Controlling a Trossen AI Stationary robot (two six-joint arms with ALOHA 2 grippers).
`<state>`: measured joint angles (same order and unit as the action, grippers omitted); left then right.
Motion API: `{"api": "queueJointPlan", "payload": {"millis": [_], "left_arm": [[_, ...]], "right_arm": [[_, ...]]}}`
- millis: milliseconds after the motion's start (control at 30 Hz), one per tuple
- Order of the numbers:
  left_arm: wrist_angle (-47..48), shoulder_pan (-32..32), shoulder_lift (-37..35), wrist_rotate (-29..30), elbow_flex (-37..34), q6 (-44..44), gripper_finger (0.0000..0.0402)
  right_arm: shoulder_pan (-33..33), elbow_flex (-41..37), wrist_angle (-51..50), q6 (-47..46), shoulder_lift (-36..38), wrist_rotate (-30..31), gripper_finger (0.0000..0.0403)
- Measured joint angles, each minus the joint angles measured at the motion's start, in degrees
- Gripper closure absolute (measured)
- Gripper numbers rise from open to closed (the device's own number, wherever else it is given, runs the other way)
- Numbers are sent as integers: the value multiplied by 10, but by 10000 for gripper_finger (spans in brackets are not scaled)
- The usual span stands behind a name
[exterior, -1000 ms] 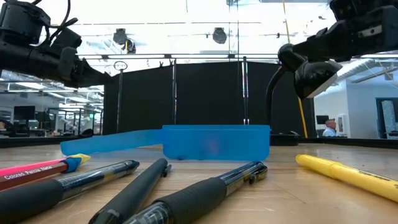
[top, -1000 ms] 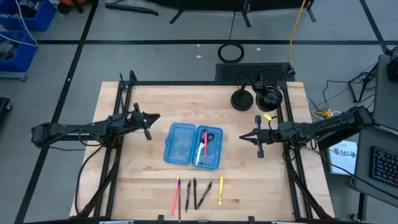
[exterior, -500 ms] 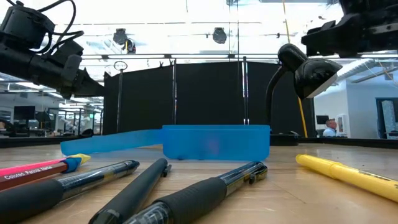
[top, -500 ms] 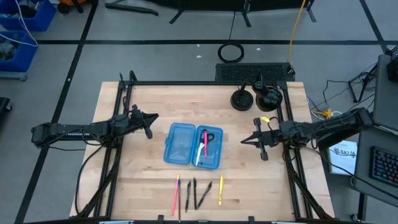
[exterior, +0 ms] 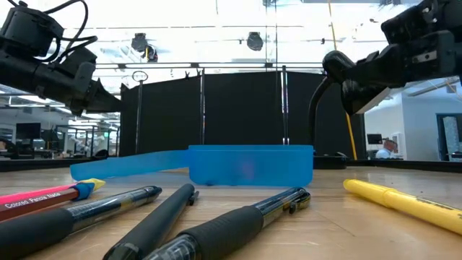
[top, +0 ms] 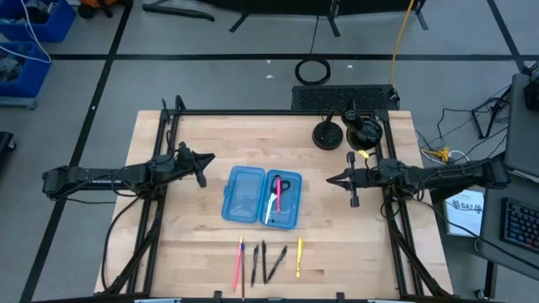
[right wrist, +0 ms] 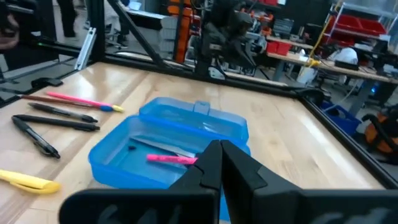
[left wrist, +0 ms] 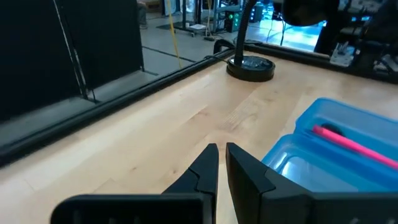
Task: Pick & place school supplies into a supply box
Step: Put the pink pencil into the blue supply box
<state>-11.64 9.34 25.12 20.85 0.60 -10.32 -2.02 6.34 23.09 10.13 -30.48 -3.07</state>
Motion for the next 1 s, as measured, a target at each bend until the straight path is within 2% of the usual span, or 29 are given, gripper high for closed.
{"api": "queueJointPlan", "payload": {"millis": [167,267,367,433,500,600,667,733,833,1000], "left_arm": [[1,-23,10,-40,0,-43,364],[3,-78,36,8,15,-64,364],[15,-145,70,67,66,-65,364],[71,-190,97,114,129,-72,364],[174,-230,131,169,203,-107,364],[339,-276,202,232,318,-218,364],[435,-296,259,247,384,-311,364],[521,-310,323,237,441,-411,364],[617,-330,425,184,506,-534,364],[641,-363,575,78,561,-700,364]], "right_arm": [[-9,-11,16,-5,0,0,403],[-10,-15,25,-4,0,0,403],[-10,-15,24,5,0,0,403],[-10,-15,24,5,0,0,403],[-10,-15,24,6,0,0,403],[-10,-15,24,10,0,0,403],[-10,-15,24,10,0,0,403],[-10,-15,23,10,0,0,403],[-10,-15,19,11,0,0,403],[-10,-15,12,15,0,0,403]]}}
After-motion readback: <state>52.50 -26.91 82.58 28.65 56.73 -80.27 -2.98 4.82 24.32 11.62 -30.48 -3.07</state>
